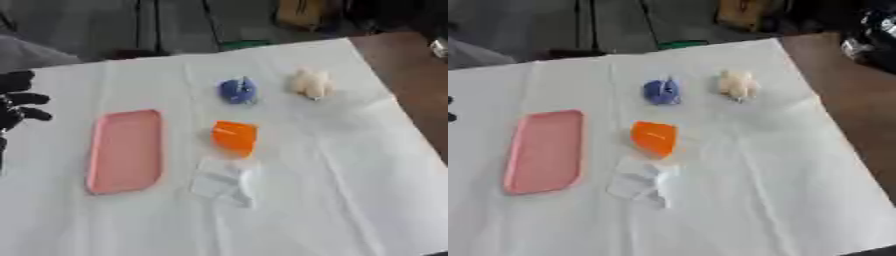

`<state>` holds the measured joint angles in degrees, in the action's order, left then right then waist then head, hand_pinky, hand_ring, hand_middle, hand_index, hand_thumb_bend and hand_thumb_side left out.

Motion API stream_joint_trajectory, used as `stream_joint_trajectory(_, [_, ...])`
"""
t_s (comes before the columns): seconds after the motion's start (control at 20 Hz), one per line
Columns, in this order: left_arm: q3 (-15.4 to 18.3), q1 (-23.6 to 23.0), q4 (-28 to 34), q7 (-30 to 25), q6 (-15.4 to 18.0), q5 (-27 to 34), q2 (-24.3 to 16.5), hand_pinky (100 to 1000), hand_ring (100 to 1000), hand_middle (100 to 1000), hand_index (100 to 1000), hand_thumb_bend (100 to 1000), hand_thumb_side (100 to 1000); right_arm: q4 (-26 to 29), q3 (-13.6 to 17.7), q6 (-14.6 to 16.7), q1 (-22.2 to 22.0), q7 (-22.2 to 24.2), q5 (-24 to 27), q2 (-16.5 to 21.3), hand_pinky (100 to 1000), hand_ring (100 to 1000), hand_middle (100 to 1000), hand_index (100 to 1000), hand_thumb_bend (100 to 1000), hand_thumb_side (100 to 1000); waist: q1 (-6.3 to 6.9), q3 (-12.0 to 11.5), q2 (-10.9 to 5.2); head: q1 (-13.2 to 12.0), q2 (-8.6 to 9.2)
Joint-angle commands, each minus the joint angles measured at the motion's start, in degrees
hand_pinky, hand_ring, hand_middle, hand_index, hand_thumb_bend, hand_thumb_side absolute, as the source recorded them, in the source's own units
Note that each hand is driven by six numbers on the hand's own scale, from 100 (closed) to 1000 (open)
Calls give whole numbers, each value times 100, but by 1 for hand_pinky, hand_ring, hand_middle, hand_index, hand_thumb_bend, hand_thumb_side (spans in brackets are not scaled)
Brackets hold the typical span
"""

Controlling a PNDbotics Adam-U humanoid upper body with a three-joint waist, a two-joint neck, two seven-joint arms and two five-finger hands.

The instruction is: Pick up objects on the table and place them in the box.

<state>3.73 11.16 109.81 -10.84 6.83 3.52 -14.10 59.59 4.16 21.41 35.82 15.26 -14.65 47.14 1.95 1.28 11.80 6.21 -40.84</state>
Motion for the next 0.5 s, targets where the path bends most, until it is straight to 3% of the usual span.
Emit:
stream_joint_trajectory(0.05, [4,70,127,-28,14,-12,-118,598,689,796,739,141,890,121,22,9,85,7,-11,208,631,528,908,781,100,688,-35,-2,-87,19,-1])
stream_joint_trajectory(0.5, [8,74,128,-27,14,-10,-117,597,690,797,739,143,892,129,12,16,94,11,-12,204,632,529,906,783,100,684,-53,-22,-82,7,-8])
